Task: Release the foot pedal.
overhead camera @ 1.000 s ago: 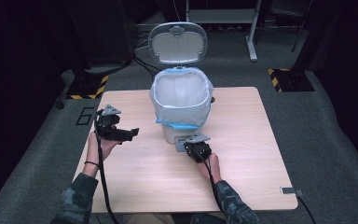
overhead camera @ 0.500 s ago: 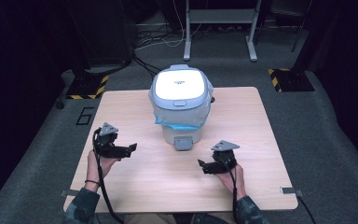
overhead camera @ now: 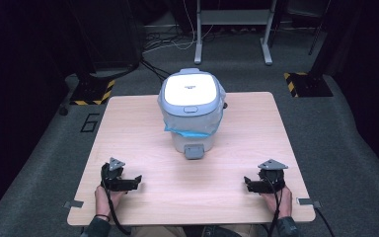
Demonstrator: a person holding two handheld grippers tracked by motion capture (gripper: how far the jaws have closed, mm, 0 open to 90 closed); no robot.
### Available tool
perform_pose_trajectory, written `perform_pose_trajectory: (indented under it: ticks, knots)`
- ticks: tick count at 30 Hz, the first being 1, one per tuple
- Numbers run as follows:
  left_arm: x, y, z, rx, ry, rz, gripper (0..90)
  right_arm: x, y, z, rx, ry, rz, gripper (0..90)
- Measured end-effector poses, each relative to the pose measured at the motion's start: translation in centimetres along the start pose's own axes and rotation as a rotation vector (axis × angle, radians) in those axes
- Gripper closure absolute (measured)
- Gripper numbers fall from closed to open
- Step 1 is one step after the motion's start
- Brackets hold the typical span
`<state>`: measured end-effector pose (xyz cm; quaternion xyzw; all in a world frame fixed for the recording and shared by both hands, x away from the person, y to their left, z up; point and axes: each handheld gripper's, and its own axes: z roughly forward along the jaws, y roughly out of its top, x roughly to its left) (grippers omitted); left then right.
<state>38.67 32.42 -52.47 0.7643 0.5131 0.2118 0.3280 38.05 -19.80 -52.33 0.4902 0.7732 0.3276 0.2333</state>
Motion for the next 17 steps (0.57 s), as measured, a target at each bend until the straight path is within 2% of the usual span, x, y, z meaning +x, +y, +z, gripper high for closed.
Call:
perform_pose_trajectory:
  ticks: [3,11,13,17]
  knots:
    - [-0.18,-0.42,0.51,-0.006,0.014,0.000,2.1,-0.55,-0.39,0.20,0.003,0.004,-0.005,8.2]
    - [-0.19,-0.47,0.57,-0.012,0.018,-0.003,2.1,-0.42,-0.52,0.26,-0.007,0.014,-0.004,8.0]
    - [-0.19,-0.48,0.56,-0.011,0.018,-0.003,2.1,-0.52,-0.48,0.32,0.000,0.022,0.013,7.5]
    - [-0.18,-0.46,0.56,-0.012,0.022,0.000,2.1,-0.70,-0.45,0.41,0.007,0.027,0.017,6.6]
